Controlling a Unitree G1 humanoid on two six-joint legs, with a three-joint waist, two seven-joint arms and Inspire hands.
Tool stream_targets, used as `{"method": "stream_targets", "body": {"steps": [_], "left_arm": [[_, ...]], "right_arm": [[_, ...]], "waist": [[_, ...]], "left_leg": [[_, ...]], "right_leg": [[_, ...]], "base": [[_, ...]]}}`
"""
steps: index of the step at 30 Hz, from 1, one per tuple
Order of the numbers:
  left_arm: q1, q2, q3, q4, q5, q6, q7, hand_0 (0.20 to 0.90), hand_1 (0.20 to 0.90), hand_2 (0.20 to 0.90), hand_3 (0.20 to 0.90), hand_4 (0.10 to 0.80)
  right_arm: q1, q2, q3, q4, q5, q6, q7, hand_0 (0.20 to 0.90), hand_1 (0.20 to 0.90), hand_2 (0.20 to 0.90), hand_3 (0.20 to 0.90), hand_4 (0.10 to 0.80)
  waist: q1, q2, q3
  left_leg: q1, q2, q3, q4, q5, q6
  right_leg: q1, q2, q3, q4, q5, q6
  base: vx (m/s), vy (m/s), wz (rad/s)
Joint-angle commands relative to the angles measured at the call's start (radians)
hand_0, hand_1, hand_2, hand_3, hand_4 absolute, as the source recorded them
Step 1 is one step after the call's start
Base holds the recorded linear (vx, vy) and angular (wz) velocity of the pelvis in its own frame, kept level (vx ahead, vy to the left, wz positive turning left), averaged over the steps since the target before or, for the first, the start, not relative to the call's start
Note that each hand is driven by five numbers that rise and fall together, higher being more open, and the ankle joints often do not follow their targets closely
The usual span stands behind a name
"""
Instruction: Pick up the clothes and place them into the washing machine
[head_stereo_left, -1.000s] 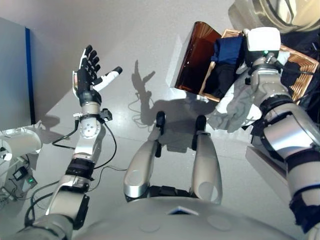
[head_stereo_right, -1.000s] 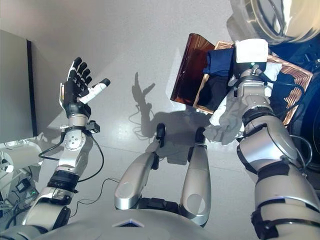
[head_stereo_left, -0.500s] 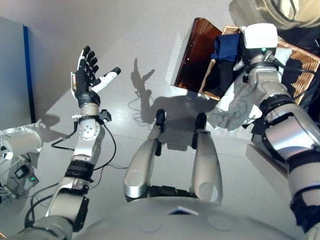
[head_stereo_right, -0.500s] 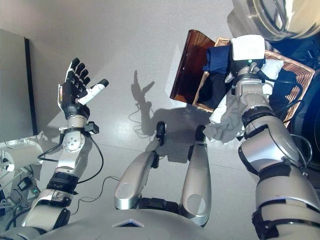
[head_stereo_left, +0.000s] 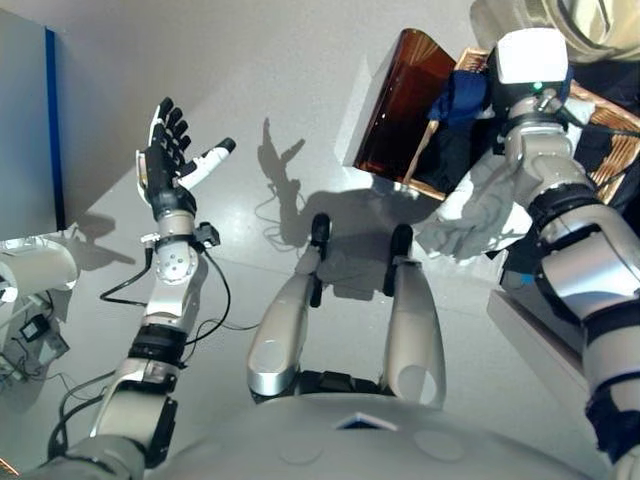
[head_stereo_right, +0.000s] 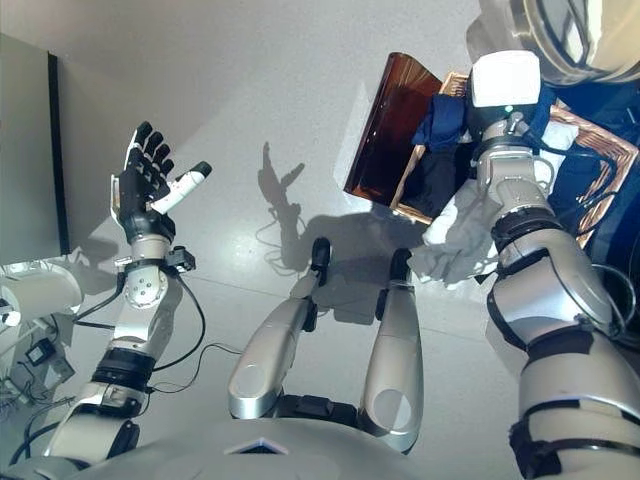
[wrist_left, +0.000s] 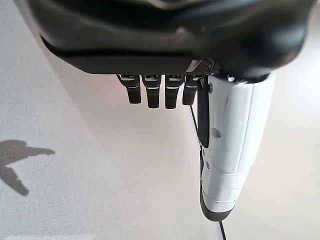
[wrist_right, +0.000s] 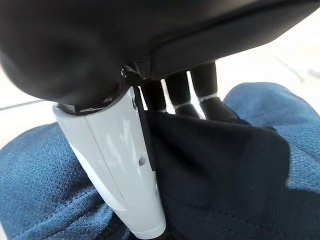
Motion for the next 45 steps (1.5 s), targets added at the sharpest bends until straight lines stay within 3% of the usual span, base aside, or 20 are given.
{"method": "stream_targets", "body": {"steps": [1,8,9,11,14,15,16,17,18,21,25,28,31,38,40,45], "left_arm": [[-0.043,0.054,0.084,-0.070,0.031,-0.082,0.036,0.900,0.900,0.900,0.900,0.800],[-0.039,0.030,0.064,-0.051,0.012,-0.079,0.019,0.900,0.900,0.900,0.900,0.800],[-0.038,0.024,0.057,-0.034,0.005,-0.082,0.016,0.900,0.900,0.900,0.900,0.800],[-0.039,0.024,0.055,-0.035,0.007,-0.082,0.017,0.900,0.900,0.900,0.900,0.800],[-0.024,0.009,0.048,-0.055,0.012,-0.084,0.012,0.900,0.900,0.900,0.900,0.800],[-0.025,0.010,0.048,-0.055,0.012,-0.084,0.013,0.900,0.900,0.900,0.900,0.800],[-0.017,0.002,0.055,-0.064,0.016,-0.082,0.015,0.900,0.900,0.900,0.900,0.800],[-0.017,0.002,0.054,-0.065,0.016,-0.082,0.015,0.900,0.900,0.900,0.900,0.800],[-0.006,-0.005,0.062,-0.079,0.018,-0.088,0.020,0.900,0.900,0.900,0.900,0.800],[-0.001,-0.018,0.068,-0.097,0.014,-0.097,0.022,0.900,0.900,0.900,0.900,0.800],[0.008,-0.028,0.076,-0.110,0.004,-0.113,0.022,0.900,0.900,0.900,0.900,0.800],[0.009,-0.051,0.083,-0.130,-0.018,-0.133,0.025,0.900,0.900,0.900,0.900,0.800],[0.004,-0.065,0.091,-0.146,-0.038,-0.152,0.028,0.900,0.900,0.900,0.900,0.800],[-0.035,-0.064,0.113,-0.177,-0.029,-0.176,0.062,0.900,0.900,0.900,0.900,0.800],[-0.042,-0.069,0.126,-0.178,-0.025,-0.179,0.081,0.900,0.900,0.900,0.900,0.800],[-0.049,-0.068,0.146,-0.178,-0.007,-0.173,0.106,0.900,0.900,0.900,0.900,0.800]], "right_arm": [[-0.101,-0.048,-0.037,-0.074,0.042,0.006,-0.097,0.200,0.200,0.200,0.200,0.300],[0.058,0.022,-0.245,-0.105,0.295,-0.078,-0.152,0.200,0.200,0.200,0.200,0.300],[0.111,0.066,-0.320,-0.080,0.428,-0.126,-0.165,0.200,0.200,0.200,0.200,0.300],[0.138,0.088,-0.355,-0.068,0.485,-0.145,-0.170,0.200,0.200,0.200,0.200,0.300],[0.275,0.182,-0.494,-0.083,0.798,-0.269,-0.136,0.200,0.200,0.200,0.200,0.300],[0.275,0.182,-0.495,-0.084,0.798,-0.269,-0.136,0.200,0.200,0.200,0.200,0.300],[0.353,0.240,-0.564,-0.119,0.969,-0.332,-0.116,0.200,0.200,0.200,0.200,0.300],[0.355,0.241,-0.565,-0.120,0.969,-0.331,-0.116,0.200,0.200,0.200,0.200,0.300],[0.421,0.306,-0.615,-0.157,1.117,-0.406,-0.078,0.200,0.200,0.200,0.200,0.300],[0.509,0.392,-0.654,-0.220,1.295,-0.478,-0.023,0.200,0.200,0.200,0.200,0.300],[0.579,0.456,-0.707,-0.274,1.469,-0.543,0.054,0.200,0.200,0.200,0.200,0.300],[0.617,0.548,-0.791,-0.339,1.736,-0.656,0.170,0.200,0.200,0.200,0.200,0.300],[0.616,0.592,-0.833,-0.388,1.888,-0.709,0.250,0.200,0.200,0.200,0.200,0.300],[0.566,0.606,-0.863,-0.457,1.967,-0.791,0.281,0.200,0.200,0.200,0.200,0.300],[0.549,0.597,-0.875,-0.489,1.962,-0.815,0.274,0.200,0.200,0.200,0.200,0.300],[0.521,0.594,-0.886,-0.521,1.961,-0.844,0.265,0.200,0.200,0.200,0.200,0.300]], "waist": [[-0.021,-0.049,-0.035],[-0.029,-0.068,-0.083],[-0.031,-0.071,-0.092],[-0.030,-0.072,-0.101],[-0.035,-0.074,-0.117],[-0.034,-0.075,-0.119],[-0.040,-0.078,-0.124],[-0.039,-0.079,-0.126],[-0.045,-0.082,-0.125],[-0.053,-0.087,-0.128],[-0.058,-0.089,-0.128],[-0.069,-0.085,-0.110],[-0.077,-0.082,-0.095],[-0.089,-0.090,-0.048],[-0.095,-0.094,-0.046],[-0.102,-0.097,-0.042]], "left_leg": [[0.042,-0.025,0.002,0.096,-0.132,-0.019],[0.144,-0.019,0.003,0.060,-0.144,-0.015],[0.172,-0.021,0.002,0.053,-0.150,-0.016],[0.182,-0.021,0.002,0.045,-0.146,-0.015],[0.227,-0.024,0.005,0.029,-0.156,-0.010],[0.224,-0.024,0.006,0.027,-0.151,-0.010],[0.233,-0.026,0.011,0.024,-0.159,-0.006],[0.230,-0.026,0.011,0.022,-0.154,-0.006],[0.228,-0.025,0.017,0.023,-0.161,-0.003],[0.211,-0.026,0.029,0.021,-0.155,-0.001],[0.198,-0.025,0.038,0.022,-0.155,0.002],[0.178,-0.030,0.037,0.038,-0.167,0.006],[0.142,-0.038,0.039,0.059,-0.167,0.007],[-0.007,-0.048,0.054,0.280,-0.249,0.004],[-0.085,-0.033,0.060,0.417,-0.317,0.005],[-0.176,-0.010,0.064,0.561,-0.384,0.009]], "right_leg": [[0.143,0.017,0.025,-0.204,0.060,0.027],[0.258,0.004,0.030,-0.261,0.070,0.033],[0.293,-0.001,0.029,-0.279,0.066,0.035],[0.304,-0.003,0.029,-0.294,0.073,0.037],[0.350,-0.008,0.031,-0.326,0.074,0.041],[0.348,-0.008,0.032,-0.330,0.079,0.041],[0.353,-0.009,0.038,-0.337,0.079,0.045],[0.350,-0.009,0.039,-0.340,0.084,0.046],[0.343,-0.010,0.044,-0.340,0.083,0.048],[0.325,-0.014,0.055,-0.353,0.100,0.053],[0.311,-0.013,0.060,-0.352,0.101,0.055],[0.295,-0.018,0.060,-0.342,0.094,0.057],[0.261,-0.022,0.059,-0.329,0.100,0.060],[0.126,-0.004,0.061,-0.167,0.060,0.048],[0.051,0.008,0.055,-0.065,0.019,0.038],[-0.042,0.027,0.056,0.043,-0.013,0.030]], "base": [[0.061,0.025,-0.07],[0.069,0.012,-0.07],[0.049,0.004,-0.09],[0.061,0.009,-0.05],[0.052,0.012,-0.02],[0.049,0.020,-0.03],[0.016,0.015,-0.04],[0.028,0.032,-0.09],[-0.026,0.027,-0.14],[-0.017,0.024,-0.15],[0.004,0.028,-0.13],[0.000,0.044,-0.04],[-0.045,0.051,0.02],[-0.076,0.007,0.05],[-0.065,-0.025,0.01],[-0.054,-0.013,-0.15]]}}
